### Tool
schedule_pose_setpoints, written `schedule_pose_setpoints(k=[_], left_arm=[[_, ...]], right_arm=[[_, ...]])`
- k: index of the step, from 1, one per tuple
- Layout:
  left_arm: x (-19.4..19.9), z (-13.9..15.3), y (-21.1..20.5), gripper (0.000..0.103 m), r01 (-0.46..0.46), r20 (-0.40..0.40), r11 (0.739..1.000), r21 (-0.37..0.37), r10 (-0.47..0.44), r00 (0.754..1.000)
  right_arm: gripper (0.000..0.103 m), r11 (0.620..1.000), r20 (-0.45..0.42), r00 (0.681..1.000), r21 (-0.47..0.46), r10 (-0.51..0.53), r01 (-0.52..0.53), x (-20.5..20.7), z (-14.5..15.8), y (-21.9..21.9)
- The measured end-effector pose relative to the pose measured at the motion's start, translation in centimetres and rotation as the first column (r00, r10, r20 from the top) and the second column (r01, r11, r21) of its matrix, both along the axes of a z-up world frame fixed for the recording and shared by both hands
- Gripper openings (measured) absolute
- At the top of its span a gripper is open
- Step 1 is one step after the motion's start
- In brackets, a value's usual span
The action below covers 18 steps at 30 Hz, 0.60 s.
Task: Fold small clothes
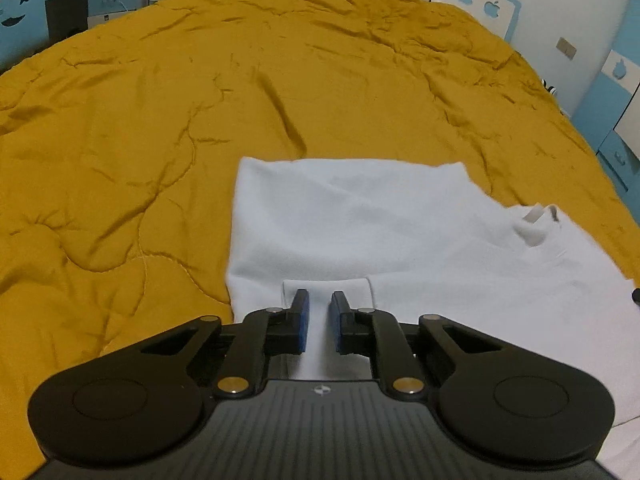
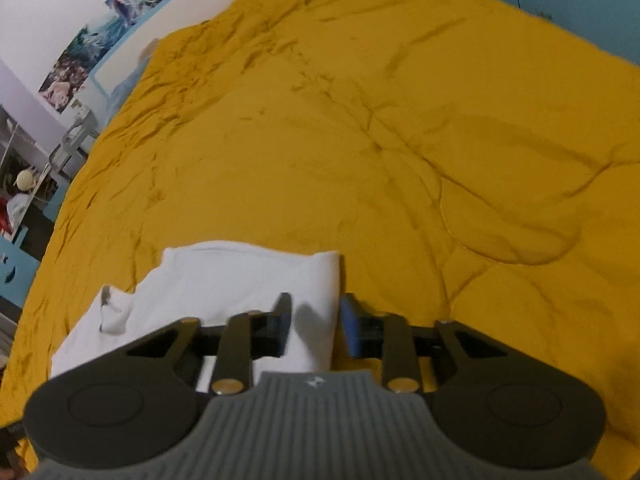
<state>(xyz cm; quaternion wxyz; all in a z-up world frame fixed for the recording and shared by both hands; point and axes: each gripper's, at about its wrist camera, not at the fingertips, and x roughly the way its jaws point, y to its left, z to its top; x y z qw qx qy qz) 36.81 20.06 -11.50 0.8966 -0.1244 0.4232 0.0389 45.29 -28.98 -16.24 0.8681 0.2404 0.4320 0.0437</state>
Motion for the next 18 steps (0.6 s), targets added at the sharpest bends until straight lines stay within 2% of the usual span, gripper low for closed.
schedule_pose_setpoints(k=[2, 5, 8, 11, 12, 15, 18], left_arm=[[-0.2, -0.2, 0.0, 0.010, 0.002, 0.006, 1.000, 0.006, -0.002, 1.000], [-0.3, -0.5, 0.1, 0.007, 0.001, 0.011, 1.000, 0.008, -0.001, 1.000], [-0.2, -0.7, 0.3, 0.007, -0.001, 0.009, 1.000, 0.002, 0.001, 1.000], [-0.3, -0.3, 0.3, 0.008, 0.001, 0.011, 1.000, 0.008, -0.001, 1.000], [-0.4, 0.0, 0.2, 0.009, 0.003, 0.015, 1.000, 0.010, -0.003, 1.000], [-1.2, 1.2, 0.1, 0.018, 0.018, 0.036, 1.000, -0.004, -0.018, 0.999], [-2.4, 2.4, -0.3, 0.018, 0.033, 0.054, 0.999, -0.007, -0.032, 0.998]], right_arm=[[0.000, 0.998, 0.006, 1.000, 0.058, 0.019, -0.020, 0.5, -0.5, -0.2], [0.000, 0.997, 0.081, 0.997, -0.075, 0.013, -0.007, 0.2, 0.9, 0.0], [0.000, 0.993, 0.032, 0.999, -0.116, 0.028, -0.024, 0.7, -0.3, 0.2], [0.000, 0.993, 0.035, 0.999, -0.116, 0.037, -0.032, 0.4, -0.2, 0.5], [0.005, 0.993, 0.033, 0.999, -0.111, 0.038, -0.035, 0.1, 0.2, 0.5], [0.009, 0.985, 0.046, 0.994, -0.147, 0.095, -0.087, -1.8, 2.4, 1.2], [0.009, 0.973, 0.046, 0.983, -0.159, 0.179, -0.170, -4.8, 4.5, 2.4]])
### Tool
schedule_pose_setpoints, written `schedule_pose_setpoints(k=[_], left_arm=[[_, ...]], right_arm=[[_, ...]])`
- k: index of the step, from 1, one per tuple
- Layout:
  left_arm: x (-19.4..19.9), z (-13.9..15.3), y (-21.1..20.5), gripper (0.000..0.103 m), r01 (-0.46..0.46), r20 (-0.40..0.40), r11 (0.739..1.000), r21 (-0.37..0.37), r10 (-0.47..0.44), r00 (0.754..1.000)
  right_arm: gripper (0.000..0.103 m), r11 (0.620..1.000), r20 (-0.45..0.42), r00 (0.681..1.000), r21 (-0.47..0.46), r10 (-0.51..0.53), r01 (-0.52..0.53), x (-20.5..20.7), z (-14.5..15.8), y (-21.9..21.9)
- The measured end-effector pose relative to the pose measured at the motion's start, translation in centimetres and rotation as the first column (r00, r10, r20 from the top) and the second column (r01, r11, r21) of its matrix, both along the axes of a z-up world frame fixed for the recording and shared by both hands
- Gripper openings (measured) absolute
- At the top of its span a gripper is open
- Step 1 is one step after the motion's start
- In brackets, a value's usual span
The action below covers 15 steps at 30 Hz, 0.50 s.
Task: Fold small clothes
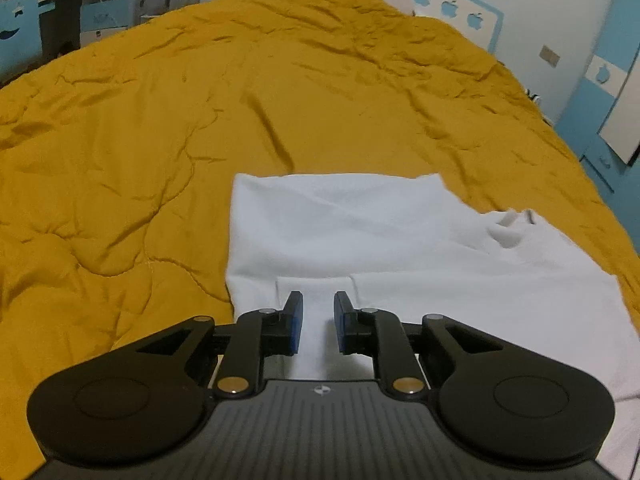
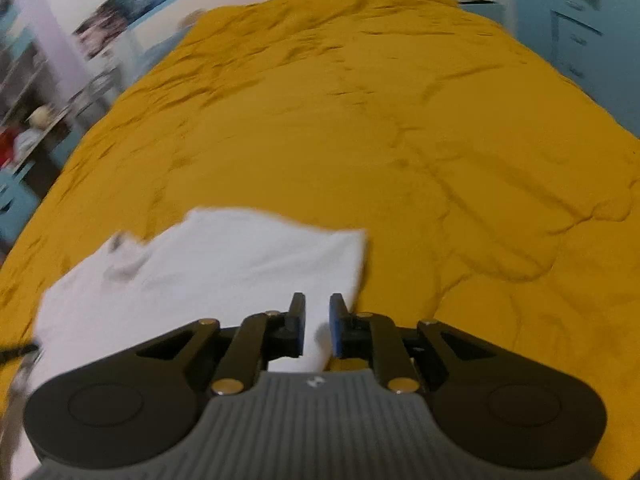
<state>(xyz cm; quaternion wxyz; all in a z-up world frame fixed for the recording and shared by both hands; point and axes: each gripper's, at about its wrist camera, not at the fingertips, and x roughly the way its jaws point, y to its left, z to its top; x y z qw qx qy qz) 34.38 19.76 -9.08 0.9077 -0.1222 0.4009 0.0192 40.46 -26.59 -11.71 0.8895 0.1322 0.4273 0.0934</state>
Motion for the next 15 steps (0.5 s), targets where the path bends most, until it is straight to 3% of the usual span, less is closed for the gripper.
schedule_pose_setpoints(k=[6, 9, 10, 15], left_arm=[[-2.6, 1.6, -0.7, 0.018, 0.030, 0.008, 0.999, 0.016, -0.030, 1.000], [-3.9, 2.1, -0.3, 0.018, 0.026, -0.003, 1.000, 0.012, -0.026, 1.000], [-4.3, 2.3, -0.2, 0.018, 0.022, -0.008, 1.000, 0.016, -0.022, 1.000], [-7.7, 4.1, 0.4, 0.018, 0.054, -0.004, 0.998, 0.017, -0.054, 0.999]], right_arm=[[0.005, 0.995, -0.084, 0.991, 0.000, 0.100, -0.100, -5.3, -0.6, 1.9], [0.006, 0.994, -0.129, 0.990, -0.074, 0.065, -0.075, -6.8, -2.3, 1.5], [0.006, 0.998, -0.133, 0.990, -0.047, 0.046, -0.052, -7.3, -2.5, 0.9], [0.009, 0.997, -0.063, 0.997, -0.060, 0.037, -0.041, -10.1, 1.0, 0.8]])
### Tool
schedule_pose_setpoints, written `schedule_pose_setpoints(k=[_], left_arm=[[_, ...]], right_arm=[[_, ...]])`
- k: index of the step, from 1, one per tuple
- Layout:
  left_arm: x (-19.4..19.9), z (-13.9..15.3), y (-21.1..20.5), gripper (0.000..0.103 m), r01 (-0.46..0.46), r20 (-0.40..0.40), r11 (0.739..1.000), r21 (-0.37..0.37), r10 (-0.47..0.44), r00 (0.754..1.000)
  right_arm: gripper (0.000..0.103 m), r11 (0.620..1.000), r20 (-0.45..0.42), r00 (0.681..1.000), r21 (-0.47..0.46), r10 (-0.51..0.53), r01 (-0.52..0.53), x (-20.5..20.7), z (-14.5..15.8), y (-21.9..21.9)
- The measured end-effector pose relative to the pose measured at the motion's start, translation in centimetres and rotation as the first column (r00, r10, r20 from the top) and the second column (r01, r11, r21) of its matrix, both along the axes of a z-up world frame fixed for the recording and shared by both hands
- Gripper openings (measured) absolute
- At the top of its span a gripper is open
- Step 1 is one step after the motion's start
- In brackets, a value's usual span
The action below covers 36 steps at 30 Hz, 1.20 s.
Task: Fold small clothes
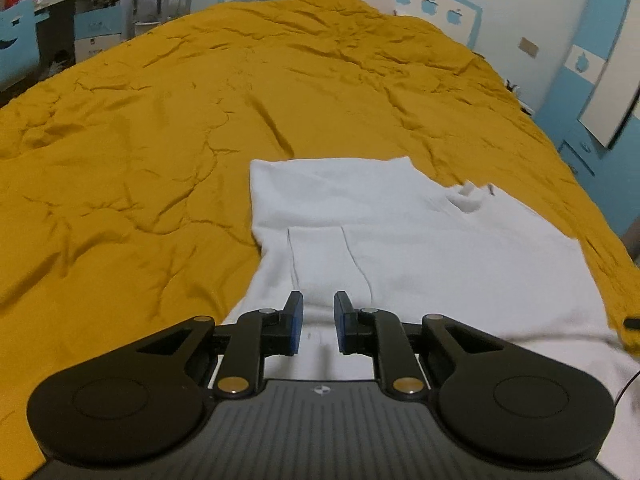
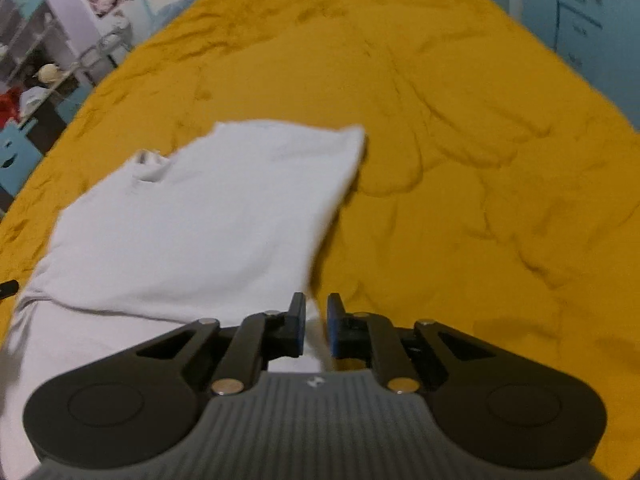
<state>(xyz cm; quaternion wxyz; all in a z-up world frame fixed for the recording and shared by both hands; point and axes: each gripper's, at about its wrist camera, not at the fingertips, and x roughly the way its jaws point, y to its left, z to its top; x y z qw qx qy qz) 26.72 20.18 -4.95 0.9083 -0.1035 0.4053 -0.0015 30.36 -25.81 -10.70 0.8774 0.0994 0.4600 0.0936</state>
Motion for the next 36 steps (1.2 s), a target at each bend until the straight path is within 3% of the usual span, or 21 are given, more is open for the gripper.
schedule_pose_setpoints(k=[3, 6, 9, 11, 13, 15, 18, 21, 26, 32, 36], left_arm=[[-2.3, 1.5, 0.1, 0.020, 0.045, 0.013, 0.998, 0.035, -0.046, 0.999], [-4.9, 3.2, 0.0, 0.034, 0.104, 0.036, 0.992, 0.069, -0.106, 0.994], [-7.7, 4.5, -0.6, 0.038, 0.175, 0.043, 0.976, 0.130, -0.182, 0.982], [-9.7, 5.0, -1.3, 0.041, 0.225, 0.042, 0.960, 0.168, -0.235, 0.971], [-11.5, 5.1, -2.2, 0.051, 0.270, 0.037, 0.942, 0.200, -0.282, 0.959], [-13.2, 4.8, -3.1, 0.054, 0.305, 0.029, 0.927, 0.218, -0.318, 0.948], [-15.8, 3.7, -5.1, 0.054, 0.387, -0.006, 0.883, 0.267, -0.400, 0.916], [-17.7, 2.0, -7.1, 0.055, 0.489, -0.070, 0.815, 0.312, -0.493, 0.867], [-21.1, -0.8, -9.5, 0.061, 0.668, -0.192, 0.656, 0.351, -0.647, 0.738], [-23.7, -3.4, -10.5, 0.066, 0.729, -0.339, 0.503, 0.464, -0.660, 0.671], [-25.3, -5.1, -10.7, 0.068, 0.758, -0.415, 0.361, 0.543, -0.669, 0.616]], right_arm=[[0.010, 1.000, 0.053, 0.998, -0.005, 0.029, -0.029, -2.8, 2.7, 0.1], [0.020, 0.996, 0.111, 0.990, -0.020, 0.084, -0.082, -5.9, 6.0, 0.5], [0.022, 0.987, 0.164, 0.974, -0.064, 0.157, -0.149, -9.2, 8.4, 0.9], [0.023, 0.979, 0.184, 0.963, -0.093, 0.195, -0.181, -11.7, 9.8, 1.1], [0.028, 0.969, 0.200, 0.951, -0.124, 0.234, -0.212, -14.2, 10.7, 1.5], [0.035, 0.958, 0.208, 0.940, -0.152, 0.269, -0.241, -16.3, 11.2, 2.1], [0.036, 0.936, 0.197, 0.924, -0.203, 0.328, -0.289, -19.7, 10.6, 2.9], [0.037, 0.909, 0.162, 0.909, -0.235, 0.385, -0.343, -22.7, 9.4, 3.8], [0.049, 0.853, 0.085, 0.877, -0.295, 0.472, -0.431, -26.2, 6.5, 4.9], [0.051, 0.813, 0.006, 0.853, -0.307, 0.522, -0.495, -29.1, 3.3, 5.7], [0.054, 0.748, -0.034, 0.813, -0.369, 0.582, -0.551, -30.6, 2.1, 6.7]])
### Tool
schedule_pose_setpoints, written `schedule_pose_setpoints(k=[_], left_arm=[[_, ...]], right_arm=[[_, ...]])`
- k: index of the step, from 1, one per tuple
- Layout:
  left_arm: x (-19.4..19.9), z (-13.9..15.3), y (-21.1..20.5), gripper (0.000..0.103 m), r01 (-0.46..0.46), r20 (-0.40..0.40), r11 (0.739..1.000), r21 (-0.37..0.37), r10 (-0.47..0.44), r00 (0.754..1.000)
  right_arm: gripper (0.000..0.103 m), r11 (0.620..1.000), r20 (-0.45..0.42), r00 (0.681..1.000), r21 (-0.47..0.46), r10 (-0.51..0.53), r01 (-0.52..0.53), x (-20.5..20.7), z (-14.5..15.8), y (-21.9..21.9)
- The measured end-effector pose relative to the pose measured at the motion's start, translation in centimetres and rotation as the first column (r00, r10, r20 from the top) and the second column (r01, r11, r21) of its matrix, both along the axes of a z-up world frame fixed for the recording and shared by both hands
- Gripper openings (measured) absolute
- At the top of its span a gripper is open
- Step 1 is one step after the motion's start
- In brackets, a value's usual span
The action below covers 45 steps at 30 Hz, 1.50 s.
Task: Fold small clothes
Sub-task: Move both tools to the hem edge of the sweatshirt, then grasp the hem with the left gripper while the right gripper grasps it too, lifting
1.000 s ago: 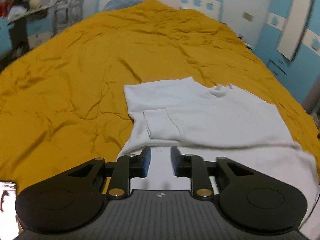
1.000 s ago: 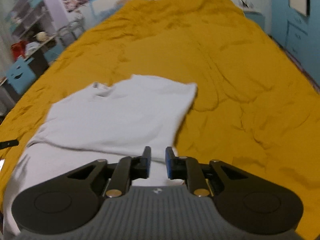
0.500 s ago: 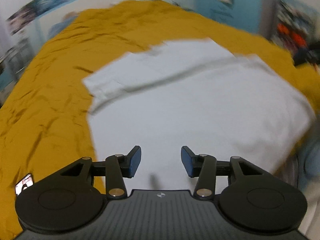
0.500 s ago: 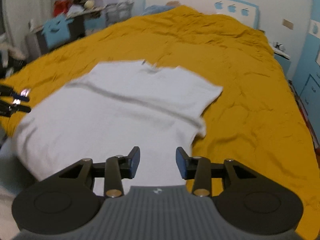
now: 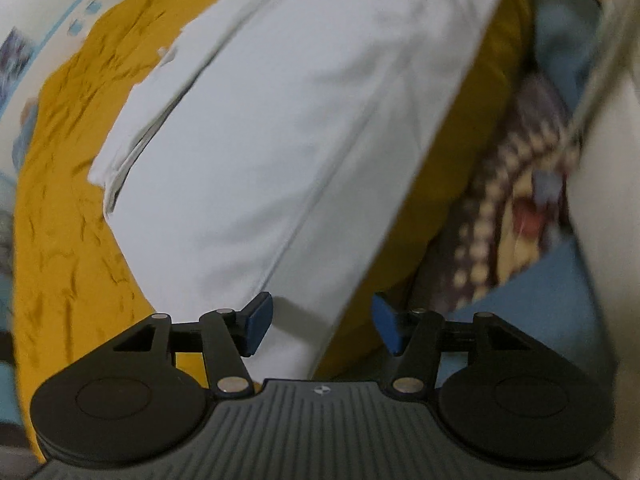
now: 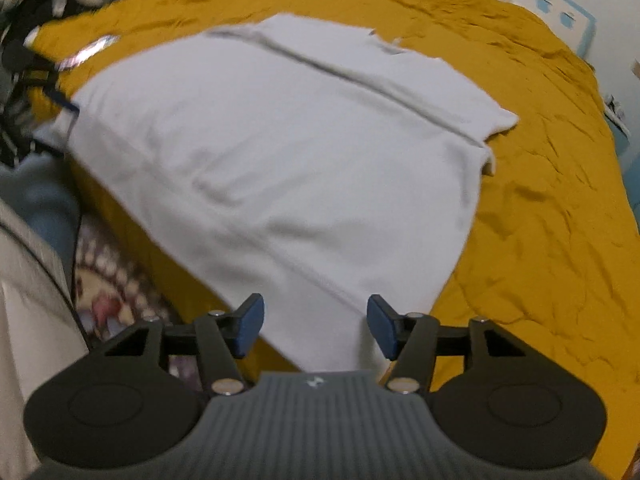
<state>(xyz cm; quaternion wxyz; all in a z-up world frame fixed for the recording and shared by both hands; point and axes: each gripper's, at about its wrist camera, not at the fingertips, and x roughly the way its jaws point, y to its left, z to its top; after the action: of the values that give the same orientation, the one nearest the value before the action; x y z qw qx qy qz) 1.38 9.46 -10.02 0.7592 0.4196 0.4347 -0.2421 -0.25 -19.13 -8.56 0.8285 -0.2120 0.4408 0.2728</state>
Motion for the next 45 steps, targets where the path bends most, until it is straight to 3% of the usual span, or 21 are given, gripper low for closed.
schedule_pose_setpoints(k=[6, 8, 12, 16, 19, 21, 26, 33, 37, 38, 39, 42, 45], left_arm=[[-2.3, -3.1, -0.3, 0.080, 0.087, 0.095, 0.988, 0.127, -0.099, 0.991], [-2.6, -4.0, -0.4, 0.079, 0.094, 0.133, 0.981, 0.170, -0.117, 0.984], [-2.7, -4.6, -0.8, 0.067, 0.075, 0.191, 0.976, 0.203, -0.114, 0.975], [-2.6, -5.3, -0.6, 0.041, 0.046, 0.262, 0.976, 0.213, -0.102, 0.960], [-2.6, -4.5, -0.5, 0.020, 0.040, 0.251, 0.984, 0.175, -0.084, 0.964], [-2.2, -3.3, -0.2, 0.011, 0.012, 0.230, 0.994, 0.109, -0.037, 0.972], [-1.2, 1.0, 0.6, 0.008, -0.088, 0.231, 0.994, -0.058, 0.099, 0.968], [0.4, 4.9, 0.3, 0.008, -0.133, 0.293, 0.979, -0.155, 0.174, 0.940], [1.1, 5.9, 0.3, 0.008, -0.153, 0.291, 0.968, -0.198, 0.207, 0.934], [1.2, 6.2, 0.3, 0.008, -0.157, 0.291, 0.966, -0.206, 0.213, 0.933], [1.2, 6.4, 0.3, 0.008, -0.160, 0.292, 0.965, -0.209, 0.217, 0.931], [1.3, 7.4, 0.7, 0.007, -0.176, 0.311, 0.958, -0.228, 0.243, 0.919], [1.8, 9.3, 1.4, 0.007, -0.207, 0.330, 0.936, -0.284, 0.298, 0.896]], right_arm=[[0.056, 0.999, -0.008, 0.999, -0.025, 0.048, -0.048, -0.4, -0.8, 0.7], [0.056, 0.999, -0.010, 0.999, -0.029, 0.046, -0.047, -0.5, -1.1, 0.7], [0.056, 0.998, -0.005, 0.999, -0.043, 0.051, -0.051, -0.6, -1.4, 0.9], [0.056, 0.993, 0.012, 0.995, -0.065, 0.096, -0.095, -1.0, -1.6, 1.4], [0.056, 0.989, 0.025, 0.992, -0.092, 0.120, -0.117, -1.1, -2.3, 1.7], [0.057, 0.982, 0.038, 0.989, -0.132, 0.143, -0.137, -1.3, -2.7, 2.0], [0.060, 0.942, 0.095, 0.966, -0.263, 0.240, -0.208, -2.2, -3.7, 2.7], [0.053, 0.886, 0.151, 0.927, -0.380, 0.343, -0.265, -3.3, -4.8, 2.4], [0.025, 0.861, 0.206, 0.906, -0.442, 0.369, -0.250, -3.8, -5.4, 2.2], [0.018, 0.866, 0.214, 0.907, -0.437, 0.363, -0.243, -3.8, -5.2, 2.1], [0.000, 0.874, 0.223, 0.909, -0.427, 0.352, -0.233, -3.7, -4.8, 2.0], [0.000, 0.914, 0.272, 0.915, -0.356, 0.298, -0.192, -3.6, -2.3, 1.6], [0.000, 0.967, 0.346, 0.919, -0.226, 0.190, -0.114, -3.2, 1.8, 0.6]])
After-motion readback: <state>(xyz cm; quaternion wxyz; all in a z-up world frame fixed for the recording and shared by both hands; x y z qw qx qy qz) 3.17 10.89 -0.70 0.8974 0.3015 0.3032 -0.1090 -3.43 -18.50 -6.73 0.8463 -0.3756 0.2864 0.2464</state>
